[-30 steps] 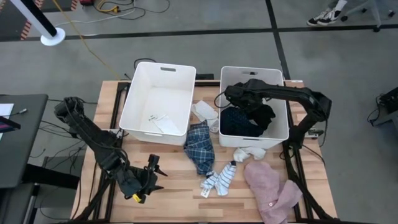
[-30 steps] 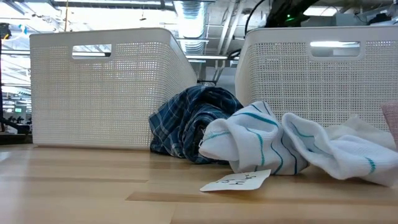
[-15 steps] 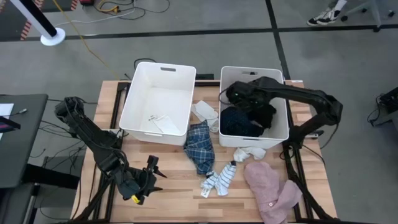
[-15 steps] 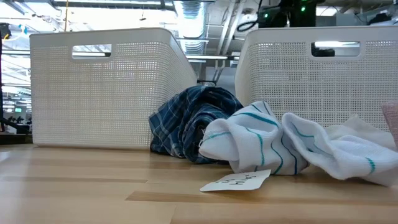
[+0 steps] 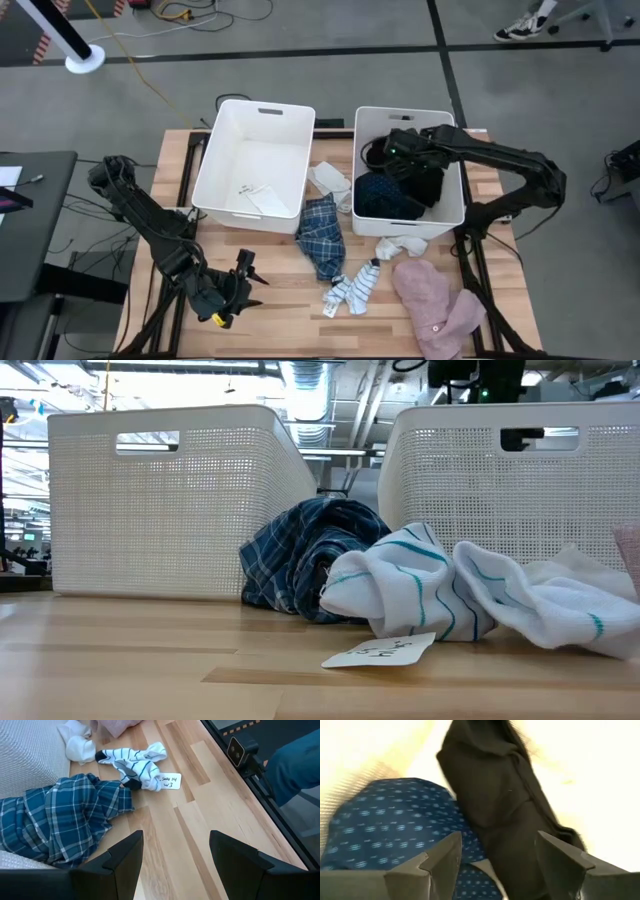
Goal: Sort clothes
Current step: Put the pink shirt into the right white laundry bin
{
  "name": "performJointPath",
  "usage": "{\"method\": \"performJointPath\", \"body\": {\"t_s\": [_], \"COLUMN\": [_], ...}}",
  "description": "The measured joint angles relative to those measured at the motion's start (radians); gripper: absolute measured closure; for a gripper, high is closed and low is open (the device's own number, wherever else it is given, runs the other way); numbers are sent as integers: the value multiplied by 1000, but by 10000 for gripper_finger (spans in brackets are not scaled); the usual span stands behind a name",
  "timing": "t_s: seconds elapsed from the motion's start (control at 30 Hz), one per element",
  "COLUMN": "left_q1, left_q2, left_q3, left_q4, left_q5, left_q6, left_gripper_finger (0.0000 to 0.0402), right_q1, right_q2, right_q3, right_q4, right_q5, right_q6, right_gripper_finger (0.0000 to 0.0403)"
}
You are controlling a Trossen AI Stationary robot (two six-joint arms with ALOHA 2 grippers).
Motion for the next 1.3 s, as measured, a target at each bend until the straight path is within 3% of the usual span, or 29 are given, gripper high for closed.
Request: {"method": "performJointPath", "body": {"t_s": [0.27, 0.57, 1.0, 1.3], "left_q1": [1, 1, 1, 1], "left_q2": [0, 0, 1, 8], "left_q3": [0, 0, 0, 0], "left_q4": [0, -2, 0, 0], "left_q5": [-1, -1, -2, -2], "left_q6": [0, -17, -31, -41], "left_gripper_finger": [178, 178, 178, 178], "right_q1": [50, 186, 527, 783], "right_q2": [-62, -180, -252, -249], "right_q3": [0, 0, 0, 0], "right_q4": [79, 207, 300, 330], "right_q5": [7, 7, 7, 7], "right_q6": [-21, -31, -54, 34], "right_gripper_finger": [137, 137, 137, 137]}}
